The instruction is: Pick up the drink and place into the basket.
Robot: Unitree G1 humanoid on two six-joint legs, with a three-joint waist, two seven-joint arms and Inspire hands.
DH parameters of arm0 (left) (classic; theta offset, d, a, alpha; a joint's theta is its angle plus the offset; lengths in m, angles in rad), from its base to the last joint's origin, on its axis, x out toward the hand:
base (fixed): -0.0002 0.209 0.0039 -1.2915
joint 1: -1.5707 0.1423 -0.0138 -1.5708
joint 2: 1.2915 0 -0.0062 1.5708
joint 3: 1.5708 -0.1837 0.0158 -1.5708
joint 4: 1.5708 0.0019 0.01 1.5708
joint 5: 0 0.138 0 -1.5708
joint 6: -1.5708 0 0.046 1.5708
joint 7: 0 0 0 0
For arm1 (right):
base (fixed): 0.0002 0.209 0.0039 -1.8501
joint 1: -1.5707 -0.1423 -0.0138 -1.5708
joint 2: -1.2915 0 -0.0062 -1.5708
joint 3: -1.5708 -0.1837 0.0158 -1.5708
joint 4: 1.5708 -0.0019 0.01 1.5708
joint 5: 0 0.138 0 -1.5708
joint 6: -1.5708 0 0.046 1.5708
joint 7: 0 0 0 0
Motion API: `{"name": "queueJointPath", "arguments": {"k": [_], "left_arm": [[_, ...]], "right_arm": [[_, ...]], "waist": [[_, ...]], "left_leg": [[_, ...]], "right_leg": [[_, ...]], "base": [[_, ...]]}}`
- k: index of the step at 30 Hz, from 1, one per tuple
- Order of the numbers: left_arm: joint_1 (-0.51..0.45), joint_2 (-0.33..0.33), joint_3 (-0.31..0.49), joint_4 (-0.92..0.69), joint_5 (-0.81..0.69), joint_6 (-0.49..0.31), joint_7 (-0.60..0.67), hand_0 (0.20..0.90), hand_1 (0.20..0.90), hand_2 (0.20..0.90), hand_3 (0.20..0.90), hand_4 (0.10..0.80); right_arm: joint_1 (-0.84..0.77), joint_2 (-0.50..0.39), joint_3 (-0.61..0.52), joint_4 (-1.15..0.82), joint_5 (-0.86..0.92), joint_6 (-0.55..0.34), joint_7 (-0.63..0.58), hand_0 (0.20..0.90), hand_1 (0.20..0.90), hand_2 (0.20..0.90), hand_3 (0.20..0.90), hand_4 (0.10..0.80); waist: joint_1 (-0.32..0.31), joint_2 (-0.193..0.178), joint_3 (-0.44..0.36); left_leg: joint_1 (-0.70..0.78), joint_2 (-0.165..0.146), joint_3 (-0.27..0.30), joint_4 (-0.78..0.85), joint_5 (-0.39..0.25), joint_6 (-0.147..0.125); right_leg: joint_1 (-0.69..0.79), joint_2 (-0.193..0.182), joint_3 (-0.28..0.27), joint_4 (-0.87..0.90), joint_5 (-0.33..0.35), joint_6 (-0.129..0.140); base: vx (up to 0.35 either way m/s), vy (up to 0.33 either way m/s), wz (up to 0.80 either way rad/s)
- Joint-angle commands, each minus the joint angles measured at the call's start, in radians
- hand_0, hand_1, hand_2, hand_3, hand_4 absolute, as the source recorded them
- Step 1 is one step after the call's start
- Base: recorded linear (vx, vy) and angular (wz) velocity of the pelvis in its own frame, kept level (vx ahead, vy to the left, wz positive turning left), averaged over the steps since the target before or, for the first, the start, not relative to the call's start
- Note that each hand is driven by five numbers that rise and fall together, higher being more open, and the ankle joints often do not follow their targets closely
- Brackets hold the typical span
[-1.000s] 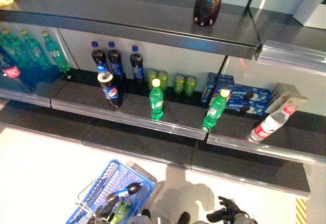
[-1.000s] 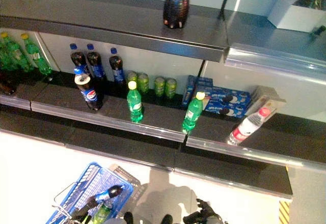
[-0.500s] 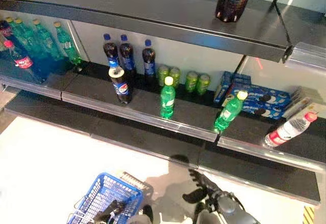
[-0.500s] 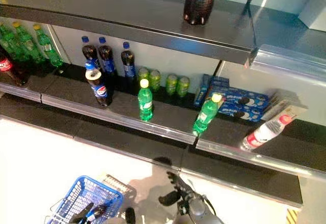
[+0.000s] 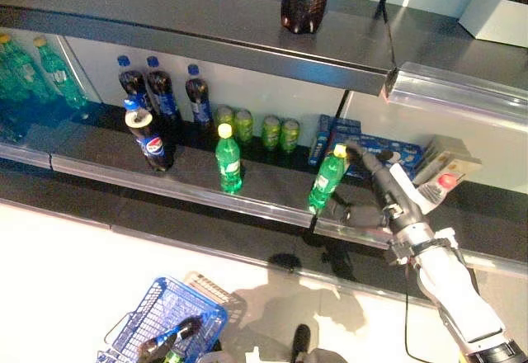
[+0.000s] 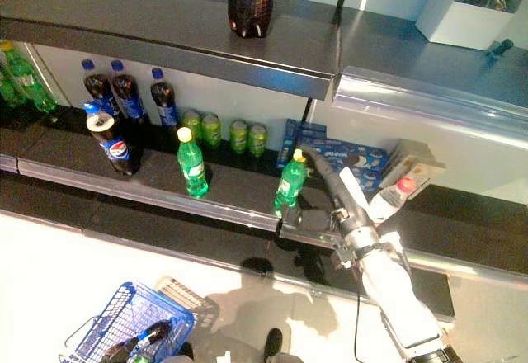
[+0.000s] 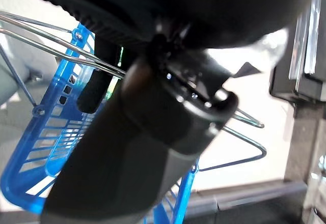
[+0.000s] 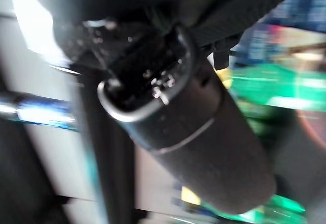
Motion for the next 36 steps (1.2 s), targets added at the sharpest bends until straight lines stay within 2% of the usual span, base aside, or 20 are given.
{"name": "queueJointPath", "arguments": {"k": [1,3,9,15,19,25,31,35,36], "left_arm": [[-0.020,-0.016,0.012,-0.005,0.032,-0.109,-0.073,0.300,0.300,0.300,0.200,0.100],[-0.015,-0.022,0.014,-0.001,0.023,-0.116,-0.072,0.300,0.300,0.300,0.200,0.100],[-0.014,-0.021,0.002,-0.004,0.013,-0.109,-0.060,0.300,0.300,0.300,0.200,0.100],[-0.015,-0.027,-0.033,0.001,0.016,-0.116,-0.055,0.300,0.300,0.300,0.200,0.100],[-0.017,-0.023,-0.057,-0.017,0.010,-0.113,-0.041,0.300,0.300,0.300,0.200,0.100],[-0.034,-0.016,-0.096,-0.044,-0.018,-0.115,-0.029,0.300,0.300,0.300,0.200,0.100],[-0.090,-0.003,-0.147,-0.094,-0.072,-0.132,-0.044,0.300,0.300,0.300,0.200,0.100],[-0.115,0.002,-0.173,-0.120,-0.110,-0.154,-0.070,0.300,0.300,0.300,0.200,0.100],[-0.113,-0.002,-0.181,-0.138,-0.112,-0.157,-0.083,0.300,0.300,0.300,0.200,0.100]], "right_arm": [[-0.117,0.000,-0.088,-0.138,0.034,-0.134,-0.170,0.900,0.900,0.900,0.900,0.800],[-0.111,0.021,-0.105,-0.150,0.058,-0.128,-0.225,0.900,0.900,0.900,0.900,0.800],[-0.097,0.052,-0.085,-0.135,0.076,-0.082,-0.286,0.900,0.900,0.900,0.900,0.800],[-0.098,0.095,-0.044,-0.066,0.031,-0.073,-0.454,0.900,0.900,0.900,0.900,0.800],[-0.107,0.114,-0.014,-0.030,0.032,-0.058,-0.460,0.900,0.900,0.900,0.900,0.800],[-0.146,0.108,0.032,0.017,0.043,-0.035,-0.476,0.900,0.900,0.900,0.900,0.800],[-0.238,0.118,0.074,0.066,0.055,-0.051,-0.527,0.900,0.900,0.900,0.900,0.800],[-0.296,0.121,0.093,0.088,0.050,-0.039,-0.557,0.900,0.900,0.900,0.900,0.800],[-0.324,0.126,0.096,0.105,0.041,-0.034,-0.593,0.900,0.900,0.900,0.900,0.800]], "waist": [[-0.012,0.014,-0.048],[-0.013,0.023,-0.052],[-0.014,0.027,-0.053],[-0.005,0.032,-0.033],[0.000,0.044,-0.004],[0.005,0.058,0.052],[0.011,0.069,0.163],[0.019,0.077,0.209],[0.025,0.085,0.231]], "left_leg": [[-0.031,-0.028,-0.039,0.069,-0.060,0.037],[-0.028,-0.033,-0.039,0.070,-0.065,0.040],[-0.022,-0.040,-0.034,0.075,-0.075,0.044],[-0.039,-0.047,-0.040,0.113,-0.087,0.054],[-0.070,-0.057,-0.052,0.156,-0.092,0.058],[-0.139,-0.065,-0.069,0.234,-0.097,0.061],[-0.248,-0.077,-0.092,0.337,-0.103,0.063],[-0.293,-0.083,-0.107,0.385,-0.107,0.062],[-0.306,-0.086,-0.115,0.399,-0.103,0.060]], "right_leg": [[0.052,-0.057,-0.044,0.130,-0.148,0.061],[0.054,-0.062,-0.045,0.132,-0.150,0.063],[0.056,-0.071,-0.046,0.135,-0.151,0.067],[0.047,-0.076,-0.049,0.164,-0.161,0.061],[0.026,-0.080,-0.051,0.198,-0.171,0.052],[-0.026,-0.089,-0.053,0.264,-0.188,0.033],[-0.111,-0.102,-0.051,0.365,-0.216,0.006],[-0.149,-0.110,-0.050,0.414,-0.226,-0.003],[-0.157,-0.111,-0.049,0.428,-0.228,-0.009]], "base": [[0.021,0.063,0.02],[0.022,0.095,0.02],[0.019,0.045,0.00],[0.007,0.009,0.01],[0.000,0.036,0.02],[-0.027,0.038,0.11],[-0.102,0.012,0.05],[-0.061,0.011,0.06],[0.000,0.000,0.00]]}}
